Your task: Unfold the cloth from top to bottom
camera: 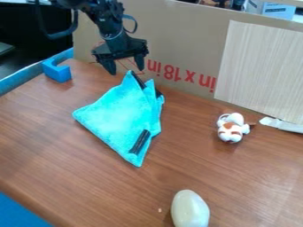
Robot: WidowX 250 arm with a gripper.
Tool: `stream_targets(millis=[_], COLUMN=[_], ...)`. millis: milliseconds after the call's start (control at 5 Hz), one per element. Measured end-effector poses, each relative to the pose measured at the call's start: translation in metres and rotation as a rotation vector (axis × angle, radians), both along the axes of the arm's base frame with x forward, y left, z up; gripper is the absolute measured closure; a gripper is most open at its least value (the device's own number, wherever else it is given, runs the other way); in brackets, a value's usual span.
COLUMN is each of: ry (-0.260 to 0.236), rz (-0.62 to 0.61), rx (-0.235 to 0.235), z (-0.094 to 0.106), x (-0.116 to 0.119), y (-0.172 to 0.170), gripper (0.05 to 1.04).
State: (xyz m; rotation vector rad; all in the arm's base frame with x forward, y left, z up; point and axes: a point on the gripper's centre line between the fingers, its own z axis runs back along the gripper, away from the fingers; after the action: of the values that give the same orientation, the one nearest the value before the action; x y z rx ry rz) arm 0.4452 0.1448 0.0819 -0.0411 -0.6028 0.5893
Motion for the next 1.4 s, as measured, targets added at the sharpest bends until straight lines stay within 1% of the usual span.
stream_targets(millis=[200, 400, 600, 800, 1000, 1200, 1400], ry=[0.005, -0.002, 0.014, 0.052, 0.063, 0.06, 0.05], rz=[0.007, 0.014, 0.015, -0.001, -0.017, -0.013, -0.019], rx=[0.012, 0.009, 0.011, -0.007, -0.05, -0.068, -0.096], z=[-0.004, -0.005, -0.014, -0.025, -0.024, -0.024, -0.024], x=[0.004, 0.01, 0.014, 0.014, 0.012, 0.011, 0.012], y=[0.003, 0.005, 0.008, 0.006, 0.003, 0.006, 0.002], gripper=[0.084, 0.084, 0.084, 0.084, 0.112, 0.385, 0.689])
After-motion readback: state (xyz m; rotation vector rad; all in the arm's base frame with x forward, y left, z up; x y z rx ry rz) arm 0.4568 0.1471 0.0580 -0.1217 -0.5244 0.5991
